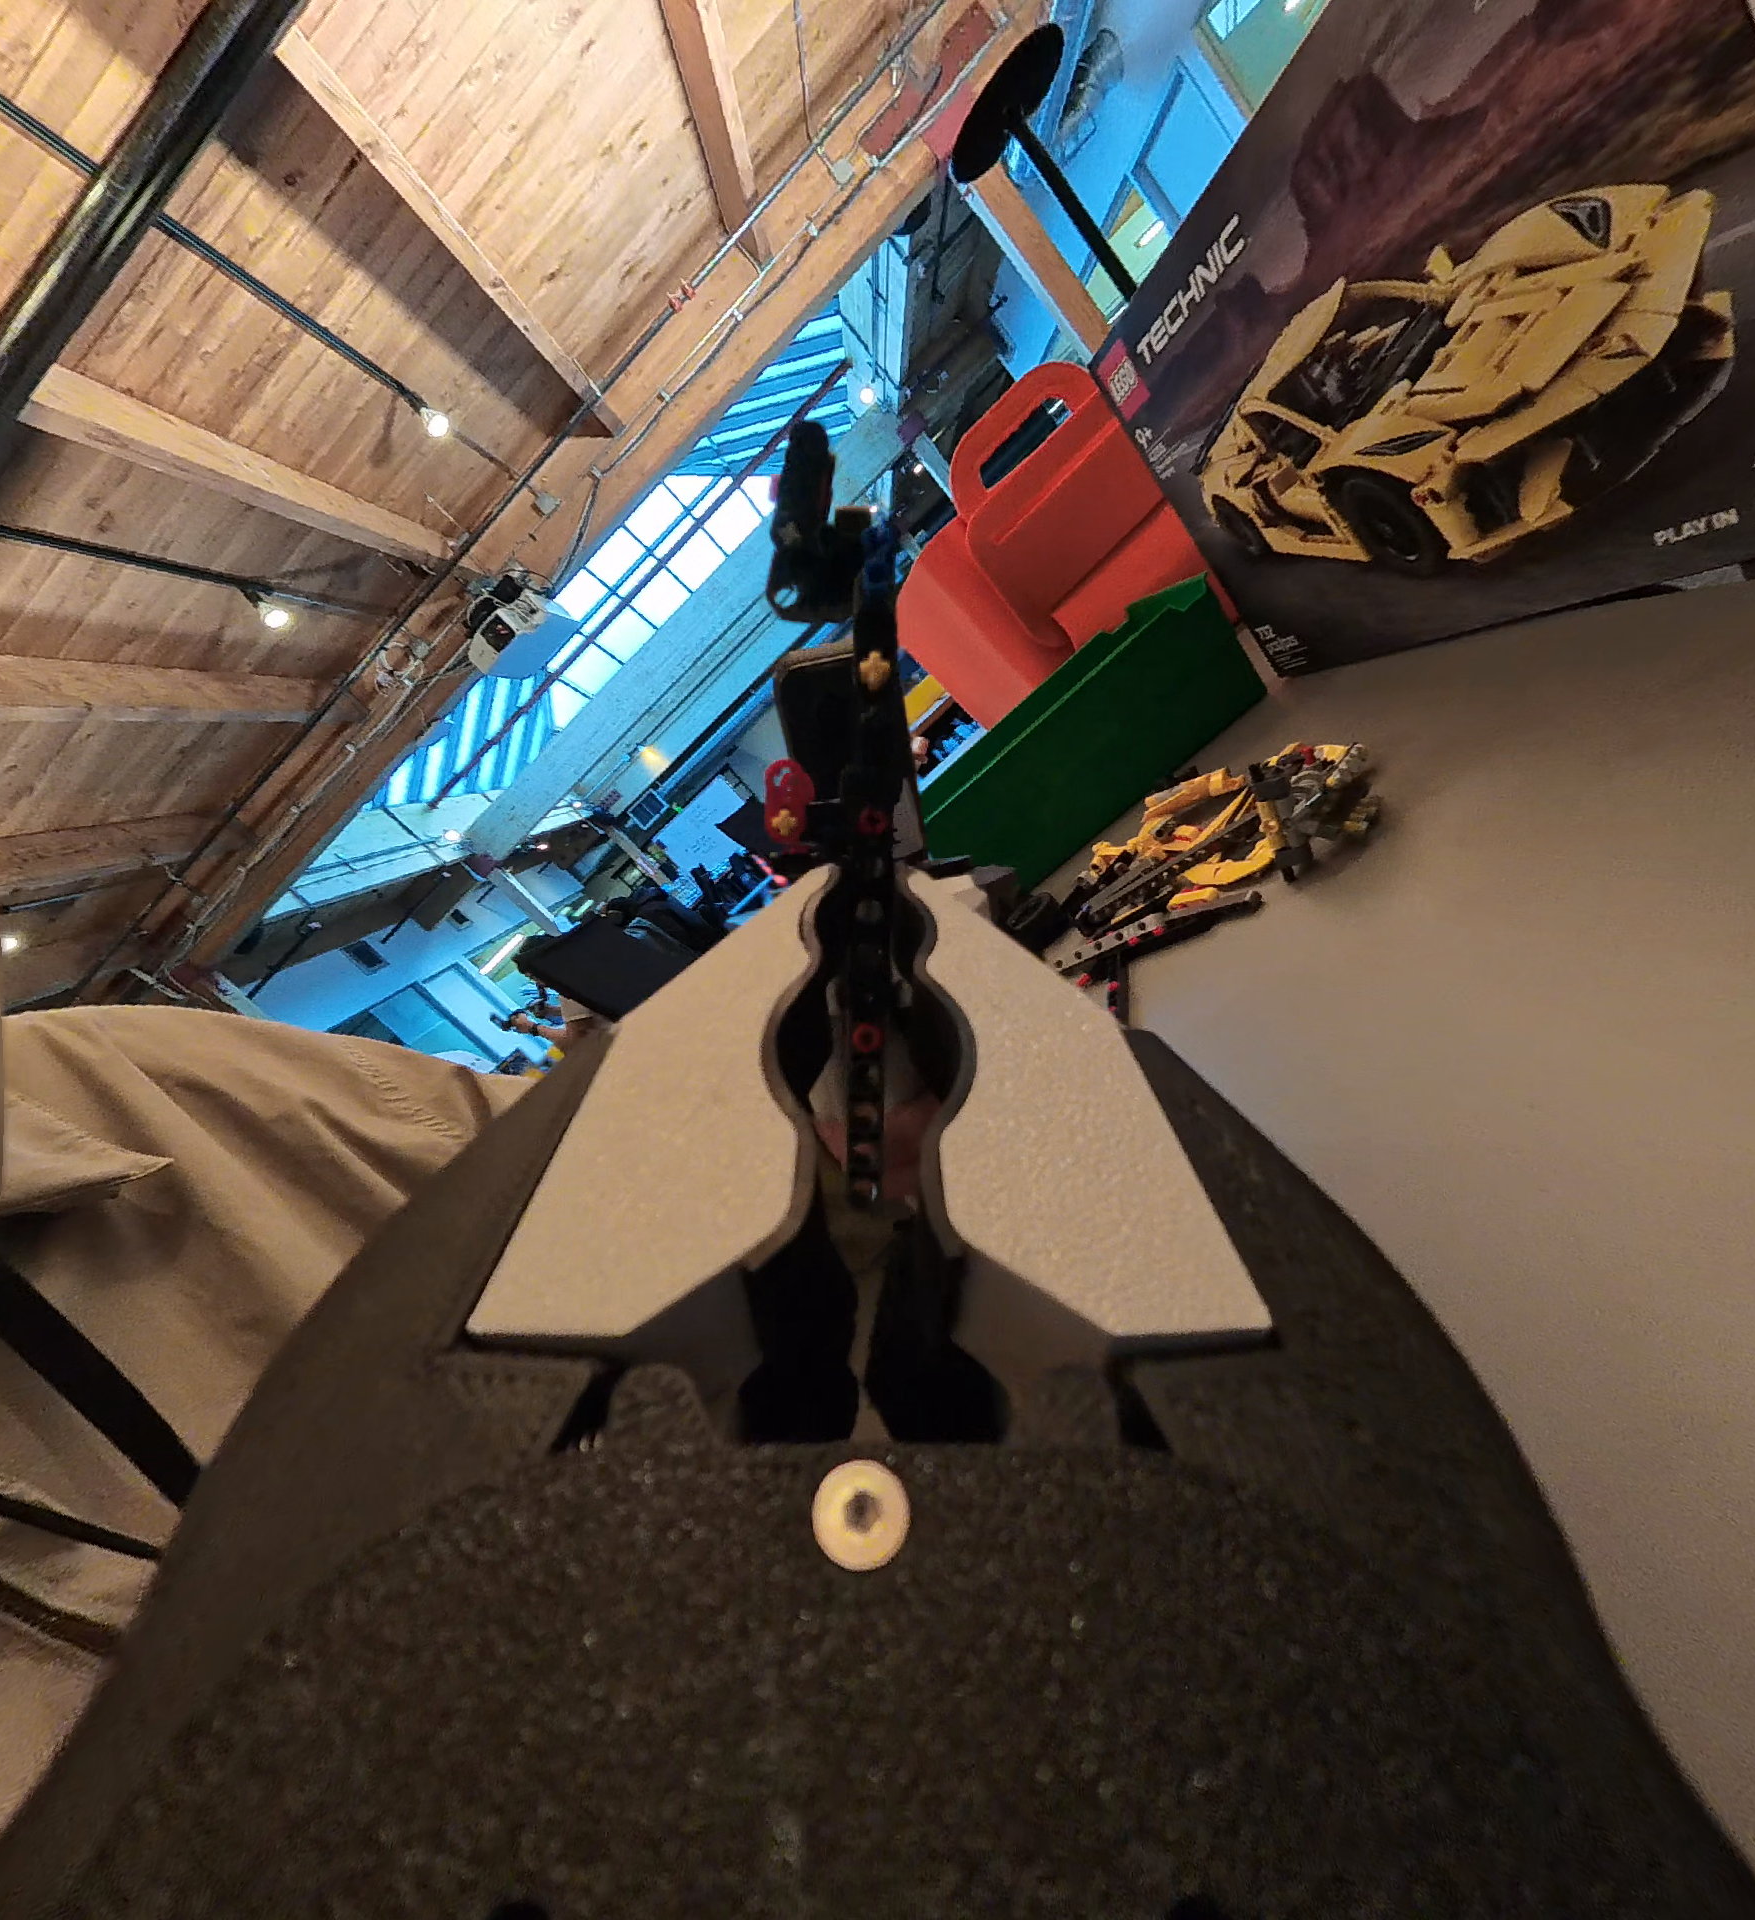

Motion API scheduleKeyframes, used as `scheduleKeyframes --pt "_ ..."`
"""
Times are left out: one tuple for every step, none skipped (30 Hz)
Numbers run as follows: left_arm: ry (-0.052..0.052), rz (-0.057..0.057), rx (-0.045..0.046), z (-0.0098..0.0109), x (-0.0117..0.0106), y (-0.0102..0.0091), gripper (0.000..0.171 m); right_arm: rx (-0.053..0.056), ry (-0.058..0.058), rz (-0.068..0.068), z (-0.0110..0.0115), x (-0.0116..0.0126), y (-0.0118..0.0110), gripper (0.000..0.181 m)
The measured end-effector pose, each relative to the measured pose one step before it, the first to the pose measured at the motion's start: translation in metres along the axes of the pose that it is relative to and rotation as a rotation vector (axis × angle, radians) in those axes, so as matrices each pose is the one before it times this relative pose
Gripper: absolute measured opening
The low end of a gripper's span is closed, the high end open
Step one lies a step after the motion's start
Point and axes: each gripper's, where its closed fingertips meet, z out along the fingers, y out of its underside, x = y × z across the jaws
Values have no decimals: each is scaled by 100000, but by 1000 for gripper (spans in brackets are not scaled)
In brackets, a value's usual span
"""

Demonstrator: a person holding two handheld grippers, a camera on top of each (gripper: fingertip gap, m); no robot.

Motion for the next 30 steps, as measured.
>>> scheduleKeyframes --pt "-1 613 1062 -302 -76 -283 6 507 1226 -2118 -60 64 -87 6" --pt "-88 292 2130 -440 -106 -531 9 -429 623 -1299 -98 18 -37 5" --pt "-332 -497 2546 -543 -197 -718 17 -259 -254 196 -128 -18 -50 5" --pt "-48 -668 2526 -595 -170 -786 23 693 -515 1103 -139 -6 -128 6" --pt "297 -334 2881 -579 -93 -817 24 1277 -462 1289 -166 11 -184 6" --pt "-326 115 3951 -561 -118 -925 24 613 -303 898 -117 20 -100 6" --pt "-1126 791 4577 -507 -189 -938 24 61 -200 431 -81 30 -36 6" --pt "-1237 992 4447 -391 -170 -804 24 -441 6 167 -21 29 41 6" --pt "-897 559 2931 -223 -121 -519 24 -579 50 -133 47 9 89 6" --pt "-181 -73 387 -38 -26 -85 24 -754 -119 -58 97 -23 136 6" --pt "623 -332 -2151 111 96 322 23 -749 -25 -101 134 -26 163 6" --pt "1075 93 -3354 197 186 527 23 -608 -85 -251 127 -49 147 6" --pt "546 549 -2578 218 140 446 23 -736 130 -352 114 -12 134 6" --pt "-262 661 -884 166 65 220 23 -965 355 -479 92 22 169 6" --pt "-224 456 539 101 60 23 21 -681 368 -436 75 25 126 6" --pt "215 104 1110 18 93 -94 17 -262 143 -207 51 -3 62 6" --pt "-98 -40 648 -24 10 -64 10 -389 -99 51 36 -21 75 6" --pt "-268 222 -99 -50 -52 0 4 -362 -610 234 49 -86 69 6" --pt "117 246 -281 -50 1 18 4 -239 -18 139 42 -19 40 6" --pt "90 -46 -367 -26 -14 21 4 -118 15 -129 28 2 34 6" --pt "-45 -90 -497 -24 -4 34 4 -191 88 87 19 25 32 6" --pt "80 245 -665 -25 39 55 4 -261 -224 251 -7 -3 53 6" --pt "-99 1034 -629 -45 52 26 3 -103 -634 633 -8 -60 29 6" --pt "22 1662 -550 -34 112 32 3 -306 -470 572 31 -52 61 6" --pt "1158 1447 -667 -34 281 46 3 -273 -991 -356 15 -181 55 6" --pt "1233 826 -1238 -18 280 73 3 -21 -1348 -1113 -9 -307 -25 7" --pt "307 626 -1793 12 145 147 3 1192 -812 -1435 -29 -261 -264 18" --pt "869 946 -1714 38 224 198 3 757 93 -1703 -70 -130 -254 30" --pt "846 1175 -1254 71 225 175 3 -759 -200 -1660 -101 -176 -46 31" --pt "-363 826 -897 95 30 164 3 -1430 -843 -1382 -30 -256 97 32"
